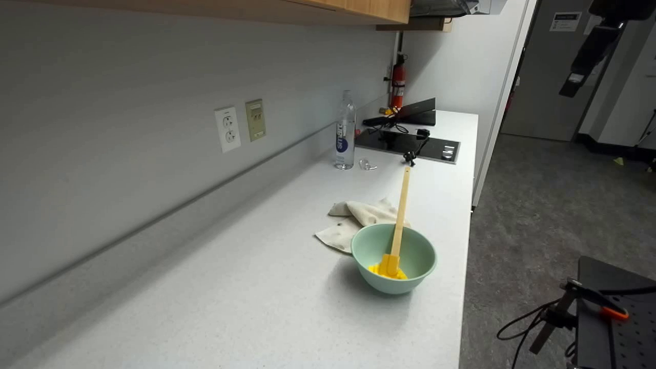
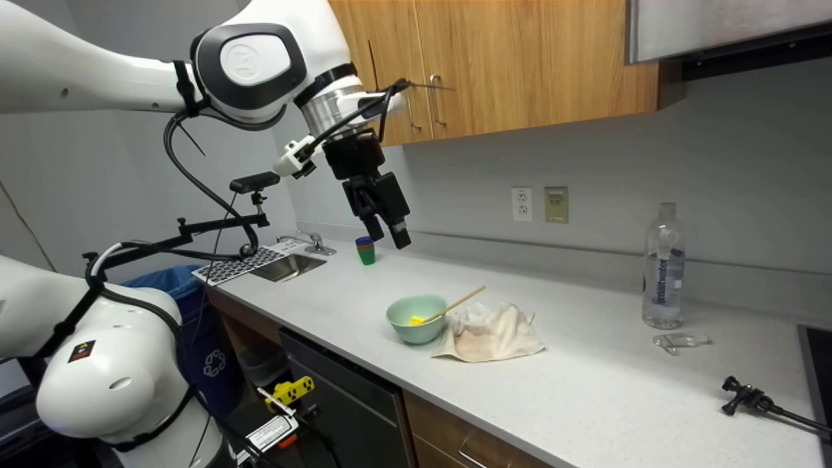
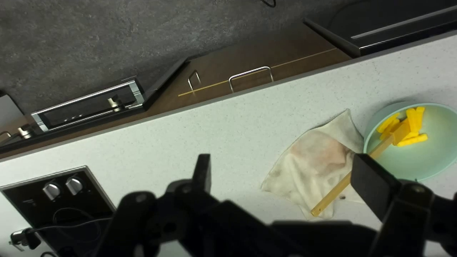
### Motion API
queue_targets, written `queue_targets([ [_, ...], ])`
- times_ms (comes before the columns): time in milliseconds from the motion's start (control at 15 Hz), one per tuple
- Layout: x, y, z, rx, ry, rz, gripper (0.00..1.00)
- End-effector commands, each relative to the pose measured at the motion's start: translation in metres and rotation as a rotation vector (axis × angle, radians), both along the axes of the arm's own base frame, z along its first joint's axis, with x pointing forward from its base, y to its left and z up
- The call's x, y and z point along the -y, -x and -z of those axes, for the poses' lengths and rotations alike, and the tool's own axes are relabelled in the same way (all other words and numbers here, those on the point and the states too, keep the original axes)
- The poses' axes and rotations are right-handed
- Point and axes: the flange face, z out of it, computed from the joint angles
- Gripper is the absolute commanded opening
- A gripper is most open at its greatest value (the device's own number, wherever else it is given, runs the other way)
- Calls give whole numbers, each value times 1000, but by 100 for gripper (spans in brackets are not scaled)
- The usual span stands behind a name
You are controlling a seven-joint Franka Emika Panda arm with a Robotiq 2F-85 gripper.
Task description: Use the wooden spoon to mix in the bowl
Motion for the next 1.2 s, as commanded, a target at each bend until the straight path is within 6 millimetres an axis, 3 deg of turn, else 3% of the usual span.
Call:
queue_targets([
  [0,-1,-1,0,-3,-29,-36,100],
  [200,-1,-1,0,-4,-39,-74,100],
  [267,-39,-58,-5,-2,-46,-85,100],
  [333,-45,-64,-4,6,-69,-88,100],
  [467,-73,-94,-3,12,-120,-124,100],
  [533,-54,-54,-3,26,-79,-111,100],
  [600,-67,-70,-1,19,-90,-126,100],
  [733,-76,-88,5,1,-92,-134,100],
  [1133,-72,-94,4,1,-95,-127,100],
])
